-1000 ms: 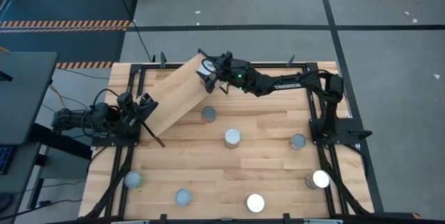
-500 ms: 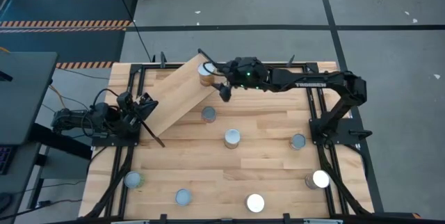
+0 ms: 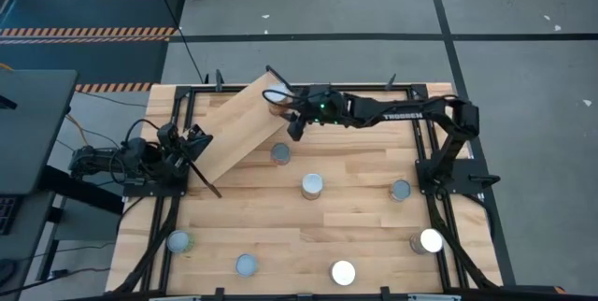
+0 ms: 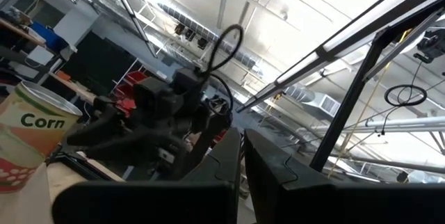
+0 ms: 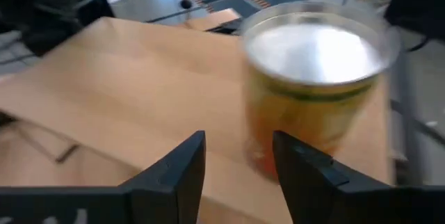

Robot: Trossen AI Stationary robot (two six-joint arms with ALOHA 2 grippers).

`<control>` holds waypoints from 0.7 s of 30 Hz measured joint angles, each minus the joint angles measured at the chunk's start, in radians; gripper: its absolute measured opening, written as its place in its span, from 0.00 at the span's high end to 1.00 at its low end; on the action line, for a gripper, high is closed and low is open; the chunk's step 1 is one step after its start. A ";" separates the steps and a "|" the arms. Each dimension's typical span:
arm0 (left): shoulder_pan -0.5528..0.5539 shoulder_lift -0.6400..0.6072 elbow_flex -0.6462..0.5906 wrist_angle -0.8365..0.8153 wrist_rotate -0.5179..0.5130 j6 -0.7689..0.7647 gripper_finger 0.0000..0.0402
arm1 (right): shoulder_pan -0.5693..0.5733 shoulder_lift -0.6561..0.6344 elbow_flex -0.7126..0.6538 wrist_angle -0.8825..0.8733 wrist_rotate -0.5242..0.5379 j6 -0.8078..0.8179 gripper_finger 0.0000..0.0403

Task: Pick and place cans onto a shelf
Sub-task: Put the right large canned corn on the shelf

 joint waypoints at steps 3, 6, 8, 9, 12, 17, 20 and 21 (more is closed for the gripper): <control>0.000 0.000 0.000 0.000 0.000 -0.001 0.94 | -0.018 0.000 0.000 0.008 0.033 -0.054 0.57; 0.000 0.000 0.000 0.000 0.000 -0.004 0.94 | -0.041 0.000 0.000 0.035 0.034 -0.083 0.57; 0.000 0.000 0.000 0.000 0.000 -0.005 0.94 | -0.055 0.000 0.000 0.042 0.035 -0.092 0.57; 0.000 0.000 0.000 0.000 0.000 -0.005 0.94 | -0.062 0.000 0.000 0.045 0.035 -0.098 0.57; 0.000 0.000 0.000 0.000 0.000 -0.005 0.94 | -0.080 0.000 0.000 0.068 0.035 -0.120 0.57; 0.000 0.000 0.000 0.000 0.000 -0.005 0.94 | -0.103 0.000 0.000 0.093 0.034 -0.146 0.58; 0.000 0.000 0.000 0.000 0.000 -0.005 0.94 | -0.115 0.010 0.000 0.143 0.034 -0.146 0.58; 0.000 0.000 0.000 0.000 0.000 -0.005 0.94 | -0.120 0.014 0.000 0.154 0.032 -0.146 0.58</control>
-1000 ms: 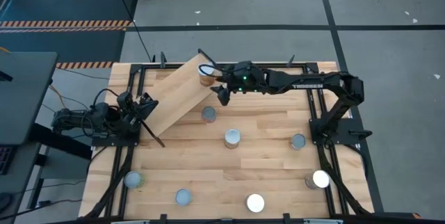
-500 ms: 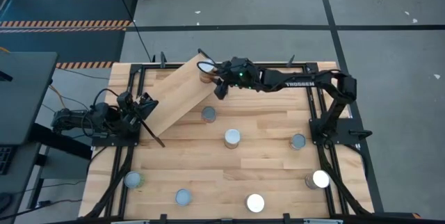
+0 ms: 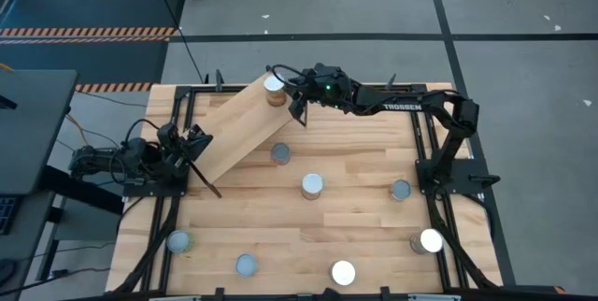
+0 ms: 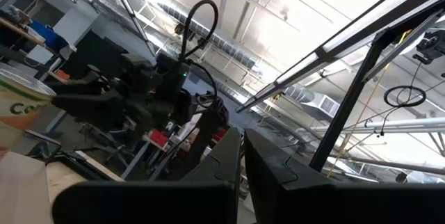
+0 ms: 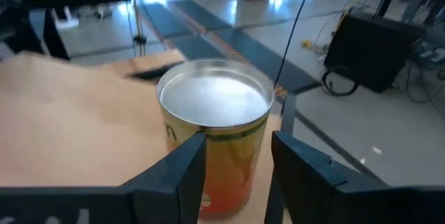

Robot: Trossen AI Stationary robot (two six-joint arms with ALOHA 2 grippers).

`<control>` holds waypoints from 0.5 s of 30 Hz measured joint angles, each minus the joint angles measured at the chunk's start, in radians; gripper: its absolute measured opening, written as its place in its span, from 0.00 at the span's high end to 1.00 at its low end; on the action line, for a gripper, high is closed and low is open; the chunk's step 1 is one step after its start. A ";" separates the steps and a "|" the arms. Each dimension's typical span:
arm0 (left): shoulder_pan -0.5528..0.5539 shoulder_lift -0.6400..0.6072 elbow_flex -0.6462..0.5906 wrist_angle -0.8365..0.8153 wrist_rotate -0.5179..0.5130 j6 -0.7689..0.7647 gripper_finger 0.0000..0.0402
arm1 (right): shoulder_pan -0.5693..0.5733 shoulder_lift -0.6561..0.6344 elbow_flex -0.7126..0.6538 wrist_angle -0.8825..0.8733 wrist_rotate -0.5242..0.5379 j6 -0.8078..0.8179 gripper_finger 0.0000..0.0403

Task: Pick and place cans onto a shelf
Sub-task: Put the right large canned corn on the shelf

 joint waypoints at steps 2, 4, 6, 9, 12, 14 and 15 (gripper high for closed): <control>0.000 0.000 0.000 0.001 0.000 0.000 0.94 | -0.006 0.024 0.000 0.049 -0.001 -0.005 0.58; 0.000 0.000 0.000 0.001 0.000 0.000 0.94 | -0.008 0.039 -0.002 0.060 -0.003 -0.003 0.58; 0.000 0.000 0.000 0.003 -0.001 0.000 0.94 | -0.007 0.063 0.001 0.119 -0.004 -0.005 0.58; -0.001 0.000 0.000 0.006 -0.007 0.000 0.94 | -0.007 0.077 -0.001 0.168 -0.003 -0.001 0.58; -0.001 0.000 0.000 0.009 -0.011 0.000 0.94 | -0.008 0.082 0.000 0.185 0.002 -0.001 0.58; 0.000 0.000 0.000 0.006 -0.011 -0.001 0.94 | -0.008 0.082 0.000 0.180 0.004 0.000 0.58; 0.000 0.000 0.000 0.007 -0.011 0.000 0.94 | -0.008 0.080 0.000 0.177 0.003 0.006 0.58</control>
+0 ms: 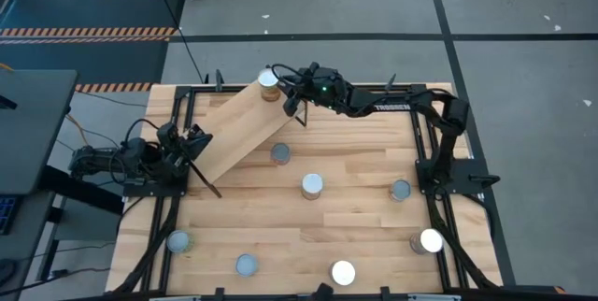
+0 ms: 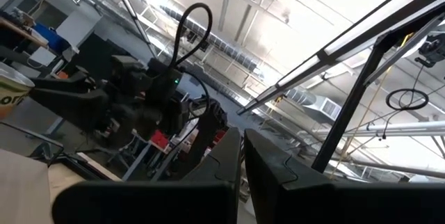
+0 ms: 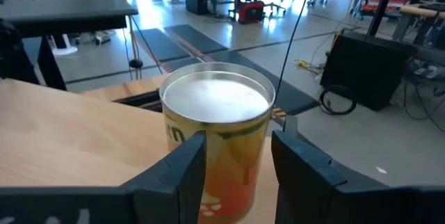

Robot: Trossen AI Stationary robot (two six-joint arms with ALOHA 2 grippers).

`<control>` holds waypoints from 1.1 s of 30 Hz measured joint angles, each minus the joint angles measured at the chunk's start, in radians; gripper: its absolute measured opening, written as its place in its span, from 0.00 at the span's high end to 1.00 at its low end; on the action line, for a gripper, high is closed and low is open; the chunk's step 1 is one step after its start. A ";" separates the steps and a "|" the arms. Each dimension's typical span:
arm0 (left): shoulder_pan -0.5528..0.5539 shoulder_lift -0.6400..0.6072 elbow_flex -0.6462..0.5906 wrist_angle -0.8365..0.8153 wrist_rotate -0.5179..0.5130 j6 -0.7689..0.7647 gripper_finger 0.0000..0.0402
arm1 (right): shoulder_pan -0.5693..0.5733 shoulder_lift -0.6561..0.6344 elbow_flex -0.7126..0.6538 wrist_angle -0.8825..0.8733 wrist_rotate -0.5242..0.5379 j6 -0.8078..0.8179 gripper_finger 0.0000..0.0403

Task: Pick and place cans onto a shelf
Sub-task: Put the right large canned corn on the shelf

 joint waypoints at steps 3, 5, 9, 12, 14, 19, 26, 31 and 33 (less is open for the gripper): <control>0.000 0.000 0.000 0.000 0.000 0.000 0.94 | 0.008 -0.014 0.000 -0.004 -0.022 0.055 0.58; 0.000 0.000 0.000 0.000 0.000 0.000 0.94 | 0.021 -0.020 0.001 0.003 -0.062 0.110 0.58; 0.000 0.000 0.000 0.000 -0.001 0.001 0.94 | 0.049 0.007 0.001 0.021 -0.111 0.211 0.58; 0.000 0.000 0.000 0.000 -0.006 0.001 0.94 | 0.061 0.039 0.000 0.017 -0.105 0.201 0.58; 0.000 0.000 0.000 0.000 -0.008 0.000 0.94 | 0.062 0.050 0.000 0.019 -0.077 0.179 0.58; 0.000 0.000 0.000 0.000 -0.008 0.000 0.94 | 0.051 0.052 0.000 0.022 0.000 0.096 0.58; 0.000 0.000 0.000 0.000 -0.008 -0.004 0.94 | 0.009 0.060 0.000 0.102 -0.007 0.071 0.58; 0.000 0.000 0.000 0.001 -0.007 -0.026 0.94 | -0.016 0.095 0.010 0.161 -0.035 0.093 0.58; 0.000 0.000 0.000 0.006 -0.010 -0.026 0.94 | -0.020 0.097 0.009 0.151 -0.036 0.107 0.58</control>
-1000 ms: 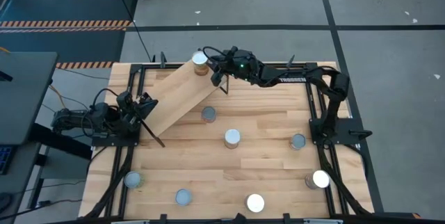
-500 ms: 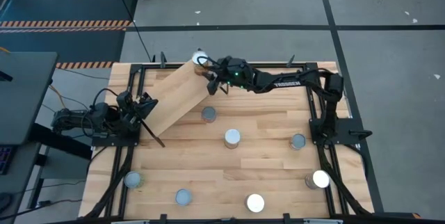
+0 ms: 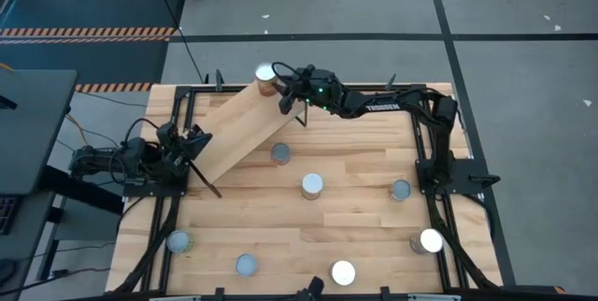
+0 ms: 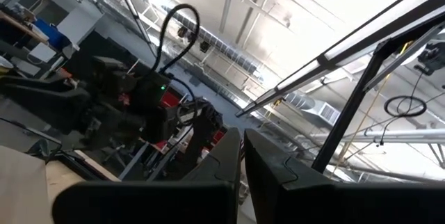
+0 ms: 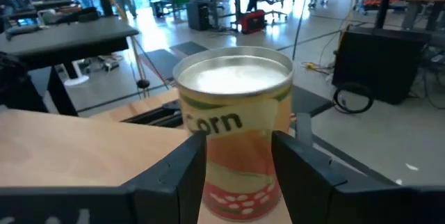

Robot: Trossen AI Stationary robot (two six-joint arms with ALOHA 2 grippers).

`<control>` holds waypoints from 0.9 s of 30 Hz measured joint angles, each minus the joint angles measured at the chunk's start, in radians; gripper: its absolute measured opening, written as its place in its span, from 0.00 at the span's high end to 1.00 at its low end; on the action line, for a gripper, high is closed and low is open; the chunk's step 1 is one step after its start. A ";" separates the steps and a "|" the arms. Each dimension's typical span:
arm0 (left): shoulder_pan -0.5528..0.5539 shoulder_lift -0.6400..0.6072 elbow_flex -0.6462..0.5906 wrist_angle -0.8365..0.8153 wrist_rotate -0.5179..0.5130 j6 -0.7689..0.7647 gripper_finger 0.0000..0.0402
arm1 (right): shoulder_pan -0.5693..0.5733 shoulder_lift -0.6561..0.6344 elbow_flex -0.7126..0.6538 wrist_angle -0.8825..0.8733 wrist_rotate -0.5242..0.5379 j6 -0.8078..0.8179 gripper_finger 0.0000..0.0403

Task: Pick and place cans onto a shelf
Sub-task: Put the right large canned corn on the shelf, then put the large canned corn on the shelf

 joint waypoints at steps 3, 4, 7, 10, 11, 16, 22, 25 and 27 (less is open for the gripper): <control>0.000 0.000 0.000 0.001 -0.004 0.000 0.94 | 0.002 -0.005 0.000 0.004 -0.008 -0.008 0.58; 0.000 0.000 0.000 0.001 -0.005 0.001 0.94 | 0.003 -0.006 0.000 0.006 -0.016 -0.010 0.58; 0.000 0.000 0.000 0.001 -0.005 0.001 0.94 | 0.006 -0.023 0.000 -0.012 -0.028 -0.015 0.58; 0.000 0.000 0.000 0.001 -0.005 0.001 0.94 | 0.018 -0.069 0.000 -0.069 -0.045 -0.035 0.58; 0.000 0.000 0.000 0.001 -0.005 0.001 0.94 | 0.026 -0.095 0.000 -0.098 -0.051 -0.039 0.58; 0.000 0.000 0.002 -0.003 -0.005 -0.012 0.94 | 0.112 -0.237 0.001 -0.302 -0.072 -0.087 0.58; -0.006 0.023 0.124 -0.204 0.017 0.060 0.97 | 0.287 -0.392 0.001 -0.621 -0.044 -0.092 0.58; -0.006 0.059 0.200 -0.291 0.023 0.136 0.97 | 0.393 -0.449 0.001 -0.781 -0.028 -0.052 0.58; -0.006 0.084 0.244 -0.338 0.025 0.179 0.97 | 0.471 -0.471 0.001 -0.881 0.026 0.005 0.57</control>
